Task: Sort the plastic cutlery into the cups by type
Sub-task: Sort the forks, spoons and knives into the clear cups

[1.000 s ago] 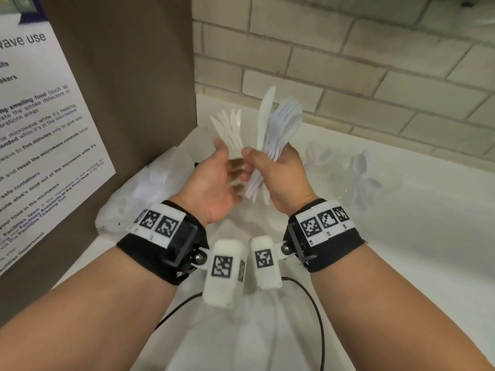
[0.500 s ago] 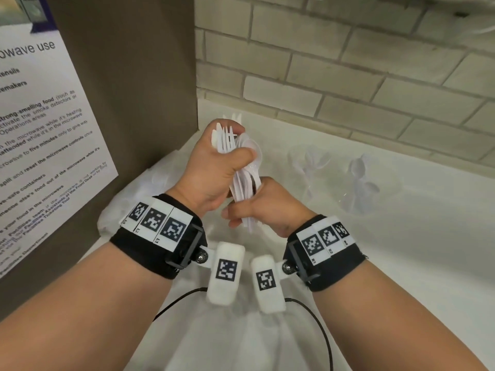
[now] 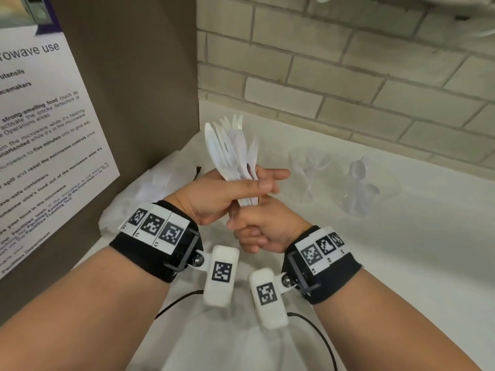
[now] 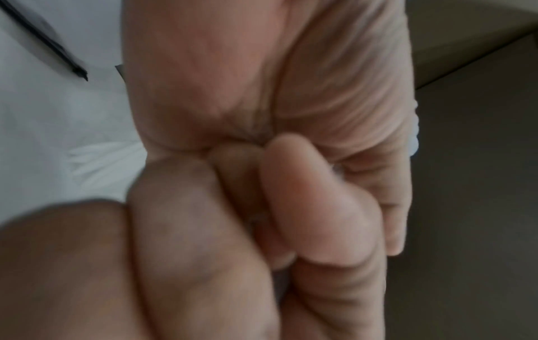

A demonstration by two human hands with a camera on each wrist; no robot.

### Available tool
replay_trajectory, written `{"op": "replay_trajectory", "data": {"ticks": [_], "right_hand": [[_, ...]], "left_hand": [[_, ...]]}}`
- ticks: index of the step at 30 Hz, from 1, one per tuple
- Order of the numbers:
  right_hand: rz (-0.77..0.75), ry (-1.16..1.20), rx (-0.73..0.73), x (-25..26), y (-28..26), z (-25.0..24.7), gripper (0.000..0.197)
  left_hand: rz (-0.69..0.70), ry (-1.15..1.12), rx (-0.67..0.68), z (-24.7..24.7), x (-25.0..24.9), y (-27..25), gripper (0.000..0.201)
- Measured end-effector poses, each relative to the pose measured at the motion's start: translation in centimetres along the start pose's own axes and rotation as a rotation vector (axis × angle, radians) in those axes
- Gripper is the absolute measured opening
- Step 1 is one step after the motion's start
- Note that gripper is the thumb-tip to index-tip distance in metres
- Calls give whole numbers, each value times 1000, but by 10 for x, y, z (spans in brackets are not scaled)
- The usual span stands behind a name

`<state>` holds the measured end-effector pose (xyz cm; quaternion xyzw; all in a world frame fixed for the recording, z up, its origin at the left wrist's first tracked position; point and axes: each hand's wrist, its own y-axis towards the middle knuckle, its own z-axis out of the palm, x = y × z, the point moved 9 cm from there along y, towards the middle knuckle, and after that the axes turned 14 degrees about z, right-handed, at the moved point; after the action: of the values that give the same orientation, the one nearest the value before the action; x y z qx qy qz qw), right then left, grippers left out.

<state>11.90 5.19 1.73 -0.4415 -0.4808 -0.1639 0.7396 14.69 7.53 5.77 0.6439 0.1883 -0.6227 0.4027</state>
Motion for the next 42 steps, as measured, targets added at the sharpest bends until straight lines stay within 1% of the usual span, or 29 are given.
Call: {"op": "replay_trajectory", "data": {"ticks": [1, 2, 3, 4, 5, 6, 7, 8, 9, 10, 11, 13, 15, 18, 20, 22, 25, 28, 31, 34, 38, 40, 42], "right_hand": [[-14, -9, -10, 1, 1, 1, 26], [-31, -52, -53, 4, 0, -1, 17], [-39, -123, -112, 8, -2, -5, 8], [-33, -214, -186, 12, -4, -14, 10], [-24, -303, -277, 16, -7, -27, 18], [-31, -361, -388, 23, -12, -42, 24], [-66, -371, -515, 34, -19, -56, 26], [-136, -345, -631, 47, -29, -67, 24], [-229, -298, -723, 60, -40, -74, 20], [-330, -253, -778, 74, -50, -75, 17], [-418, -230, -795, 87, -57, -71, 18], [-528, -255, -767, 105, -61, -57, 18], [-538, -334, -779, 113, -57, -46, 19], [-457, -461, -918, 112, -46, -45, 27], [-383, -567, -1006, 110, -40, -48, 34], [-361, -550, -1015, 109, -37, -52, 33], [-351, -401, -957, 103, -35, -57, 38], [-357, -259, -945, 100, -38, -64, 40], [-384, -261, -964, 105, -42, -66, 43], [-373, -301, -976, 107, -41, -67, 41], [-350, -342, -967, 107, -37, -67, 31], [-342, -345, -968, 106, -38, -70, 31], [-336, -336, -951, 104, -37, -71, 34]], "left_hand": [[15, 4, -16, -1, -3, 0, 22], [39, 12, -61, -4, -5, 1, 18], [75, 21, -144, -11, -7, 2, 17], [116, 11, -259, -21, -10, 2, 15], [145, -19, -383, -32, -12, 0, 13], [152, -63, -489, -41, -12, -3, 13], [141, -86, -569, -49, -11, -6, 15], [118, -61, -627, -54, -10, -8, 16], [90, 23, -669, -60, -8, -11, 15], [63, 119, -695, -63, -6, -13, 15], [50, 209, -707, -66, -4, -15, 17], [65, 321, -705, -66, -3, -14, 19], [88, 410, -713, -66, -5, -13, 18], [68, 515, -723, -69, -3, -12, 24], [45, 532, -707, -68, 1, -10, 29], [39, 514, -683, -63, 4, -9, 31], [46, 429, -654, -57, 6, -9, 27], [32, 420, -648, -59, 11, -9, 33], [13, 480, -652, -65, 15, -7, 37], [56, 474, -647, -64, 12, -3, 42], [204, 397, -558, -51, -1, 2, 47], [222, 333, -478, -45, -2, 5, 50], [223, 206, -394, -37, 0, 5, 50]]}}
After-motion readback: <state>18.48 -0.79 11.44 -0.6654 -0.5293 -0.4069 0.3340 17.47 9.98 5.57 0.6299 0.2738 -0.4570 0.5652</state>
